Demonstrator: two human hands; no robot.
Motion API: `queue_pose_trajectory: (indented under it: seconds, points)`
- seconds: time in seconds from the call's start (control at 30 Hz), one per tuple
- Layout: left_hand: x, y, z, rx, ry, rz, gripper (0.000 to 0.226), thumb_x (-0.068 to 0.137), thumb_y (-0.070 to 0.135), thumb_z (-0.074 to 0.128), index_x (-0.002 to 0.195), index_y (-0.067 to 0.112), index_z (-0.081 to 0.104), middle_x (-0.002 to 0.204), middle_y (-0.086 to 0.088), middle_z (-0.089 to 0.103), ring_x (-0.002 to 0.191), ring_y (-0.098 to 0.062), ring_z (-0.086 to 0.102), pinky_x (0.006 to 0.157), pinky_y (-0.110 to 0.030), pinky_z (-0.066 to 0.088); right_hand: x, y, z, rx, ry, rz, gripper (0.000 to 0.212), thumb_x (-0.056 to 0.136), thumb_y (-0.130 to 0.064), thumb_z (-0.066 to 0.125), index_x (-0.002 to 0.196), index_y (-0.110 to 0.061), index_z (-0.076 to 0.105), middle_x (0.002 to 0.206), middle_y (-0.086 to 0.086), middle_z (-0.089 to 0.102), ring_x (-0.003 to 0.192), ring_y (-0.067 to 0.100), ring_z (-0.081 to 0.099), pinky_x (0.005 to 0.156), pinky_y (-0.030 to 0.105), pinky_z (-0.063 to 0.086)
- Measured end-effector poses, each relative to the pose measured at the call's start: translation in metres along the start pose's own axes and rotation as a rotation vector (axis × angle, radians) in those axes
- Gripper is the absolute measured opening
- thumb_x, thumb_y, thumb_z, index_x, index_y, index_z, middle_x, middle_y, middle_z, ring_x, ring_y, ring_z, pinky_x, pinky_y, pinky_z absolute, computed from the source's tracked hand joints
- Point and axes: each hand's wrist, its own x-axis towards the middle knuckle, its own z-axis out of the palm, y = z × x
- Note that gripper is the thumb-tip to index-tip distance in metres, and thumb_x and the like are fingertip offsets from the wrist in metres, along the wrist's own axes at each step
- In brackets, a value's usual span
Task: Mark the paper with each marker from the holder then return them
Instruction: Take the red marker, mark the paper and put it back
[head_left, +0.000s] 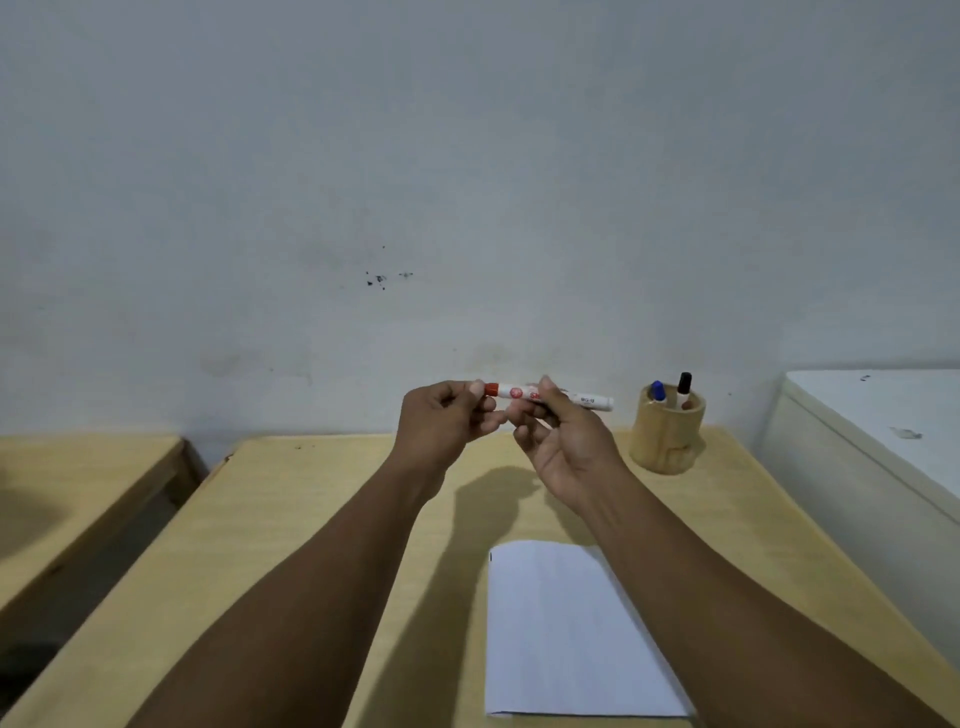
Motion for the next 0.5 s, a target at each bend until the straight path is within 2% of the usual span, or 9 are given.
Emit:
queue_pose_trajectory:
  seconds: [0.1,0.17,0.2,0.27,0.33,0.4,0.5]
  points:
    - [-0.005,-0.007,-0.017,-0.092,0.067,-0.058,0.023,0.103,0.011,0.057,0.093,-0.006,0.07,0.078,-0.009,0.069,0.07,-0.021,0.077,0.075,-0.027,0.064,-0.003,0.003,-0.004,-0.04,-0.01,-0.003,0.018,0.1,-0.018,0.059,0.088,-0.006,0.064,0.071,0.01,0.07,0.06,0.019,0.074,0.052,0.024,0.053]
    - [-0.006,-0.014,-0.037,-0.018,0.062,-0.081,0.024,0.103,0.013,0.058,0.092,-0.005,0.069,0.079,-0.007,0.069,0.071,-0.022,0.075,0.076,-0.03,0.063,-0.006,-0.004,-0.012,-0.042,0.039,-0.008,0.02,0.099,-0.018,0.057,0.087,-0.005,0.065,0.075,0.012,0.07,0.062,0.022,0.075,0.052,0.025,0.052]
    - [-0.008,-0.019,-0.048,0.107,0.021,-0.083,0.023,0.102,0.014,0.058,0.09,-0.002,0.07,0.08,-0.006,0.07,0.069,-0.021,0.072,0.075,-0.032,0.061,-0.009,-0.008,-0.018,-0.073,0.057,-0.008,0.019,0.098,-0.018,0.056,0.09,-0.005,0.067,0.076,0.013,0.072,0.064,0.024,0.076,0.052,0.026,0.053]
    - [-0.014,-0.032,-0.064,0.504,-0.11,-0.054,0.02,0.098,0.015,0.061,0.083,0.008,0.073,0.078,0.003,0.076,0.066,-0.016,0.068,0.069,-0.03,0.056,-0.015,-0.013,-0.028,-0.184,0.073,0.008,0.019,0.095,-0.019,0.056,0.097,-0.006,0.069,0.08,0.015,0.076,0.069,0.027,0.078,0.054,0.027,0.055]
    - [-0.02,-0.046,-0.068,0.864,-0.237,-0.026,0.018,0.092,0.017,0.063,0.08,0.016,0.075,0.07,0.015,0.075,0.061,-0.002,0.064,0.062,-0.019,0.051,-0.021,-0.01,-0.035,-0.318,0.093,0.021,0.016,0.092,-0.017,0.06,0.096,-0.006,0.071,0.079,0.015,0.076,0.07,0.027,0.078,0.055,0.028,0.056]
    - [-0.028,-0.057,-0.065,1.017,-0.327,-0.018,0.014,0.088,0.015,0.062,0.082,0.015,0.075,0.064,0.02,0.068,0.06,0.007,0.06,0.056,-0.007,0.039,-0.029,0.002,-0.041,-0.458,0.096,0.002,0.009,0.091,-0.014,0.068,0.089,-0.006,0.071,0.073,0.013,0.072,0.062,0.023,0.074,0.049,0.027,0.052]
    - [-0.032,-0.066,-0.061,1.075,-0.347,0.007,0.009,0.086,0.02,0.063,0.079,0.026,0.066,0.07,0.019,0.064,0.069,0.003,0.059,0.059,-0.01,0.037,-0.038,0.028,-0.051,-0.606,0.097,-0.05,0.013,0.086,-0.01,0.077,0.081,-0.006,0.066,0.065,0.013,0.064,0.048,0.019,0.059,0.04,0.025,0.041]
